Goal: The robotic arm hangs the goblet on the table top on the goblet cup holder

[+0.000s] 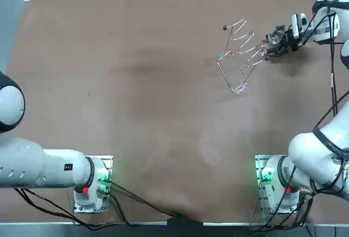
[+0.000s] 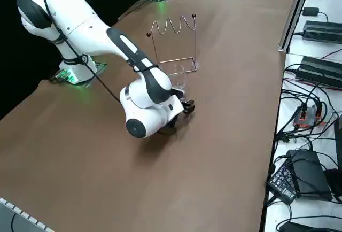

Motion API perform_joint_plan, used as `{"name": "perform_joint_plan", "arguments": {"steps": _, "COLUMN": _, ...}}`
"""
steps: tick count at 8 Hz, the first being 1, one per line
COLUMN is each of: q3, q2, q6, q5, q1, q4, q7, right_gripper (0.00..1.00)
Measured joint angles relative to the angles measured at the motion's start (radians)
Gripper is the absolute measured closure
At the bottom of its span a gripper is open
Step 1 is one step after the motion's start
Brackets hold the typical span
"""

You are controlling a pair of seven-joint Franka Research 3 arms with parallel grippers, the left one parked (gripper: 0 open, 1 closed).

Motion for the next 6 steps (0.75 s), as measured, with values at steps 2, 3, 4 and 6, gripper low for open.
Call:
{"name": "perform_joint_plan", "arguments": {"steps": 2, "q3": 0.001, "q2": 0.0, "q6": 0.0, "q5": 0.011, "q1": 0.003, "q4": -0.001, "q7": 0.0, "right_gripper": 0.01}}
{"name": "perform_joint_plan", "arguments": {"steps": 3, "q3": 0.001, "q2": 0.0, "q6": 0.0, "q5": 0.021, "q1": 0.006, "q4": -0.003, "q7": 0.0, "right_gripper": 0.01}}
{"name": "perform_joint_plan", "arguments": {"steps": 4, "q3": 0.001, "q2": 0.0, "q6": 0.001, "q5": 0.028, "q1": 0.01, "q4": -0.004, "q7": 0.0, "right_gripper": 0.01}}
{"name": "perform_joint_plan", "arguments": {"steps": 6, "q3": 0.001, "q2": 0.0, "q6": 0.001, "q5": 0.037, "q1": 0.018, "q4": -0.007, "q7": 0.0, "right_gripper": 0.01}}
